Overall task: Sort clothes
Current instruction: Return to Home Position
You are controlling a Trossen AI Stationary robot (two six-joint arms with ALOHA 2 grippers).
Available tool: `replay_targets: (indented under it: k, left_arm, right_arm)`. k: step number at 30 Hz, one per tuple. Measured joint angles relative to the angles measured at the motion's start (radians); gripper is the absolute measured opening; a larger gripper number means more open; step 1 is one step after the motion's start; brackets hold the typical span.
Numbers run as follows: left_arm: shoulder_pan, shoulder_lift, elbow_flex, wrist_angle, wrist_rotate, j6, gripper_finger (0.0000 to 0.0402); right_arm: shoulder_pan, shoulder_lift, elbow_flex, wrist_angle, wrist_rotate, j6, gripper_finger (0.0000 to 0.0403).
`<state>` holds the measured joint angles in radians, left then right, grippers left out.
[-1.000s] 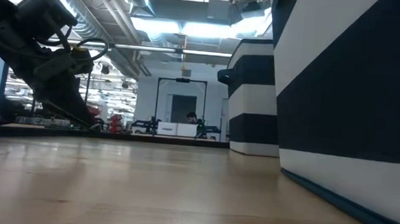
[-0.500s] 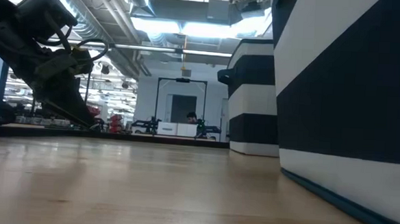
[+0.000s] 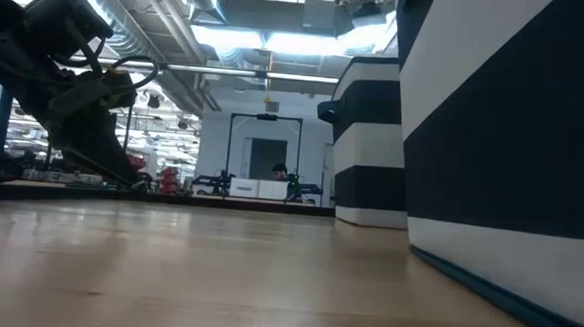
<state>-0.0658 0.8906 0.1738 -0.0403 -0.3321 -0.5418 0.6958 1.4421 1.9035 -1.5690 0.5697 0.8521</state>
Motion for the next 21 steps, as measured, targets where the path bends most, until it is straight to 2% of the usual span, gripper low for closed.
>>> replay_targets:
  k: [2,3,7,11,16,21]
  left_arm:
    - [0.0,0.0,0.0,0.0,0.0,0.008,0.0125]
    - [0.0,0.0,0.0,0.0,0.0,0.013,0.0125]
    - [0.0,0.0,0.0,0.0,0.0,0.023,0.0125]
    - [0.0,0.0,0.0,0.001,0.0,0.035,0.0125]
    - [0.0,0.0,0.0,0.011,0.0,0.071,0.0125]
    - [0.0,0.0,0.0,0.034,0.0,0.093,0.0125]
  right_arm:
    - [-0.016,-0.011,0.011,0.0,0.117,-0.045,0.022]
    - [-0.026,-0.015,0.007,-0.001,0.144,-0.093,0.022]
    - [-0.084,-0.035,-0.031,0.003,0.201,-0.187,0.022]
    - [-0.144,-0.111,-0.102,0.055,0.223,-0.263,0.022]
    - [-0.209,-0.287,-0.303,0.316,0.126,-0.424,0.022]
    - [-0.312,-0.527,-0.614,0.682,-0.079,-0.612,0.022]
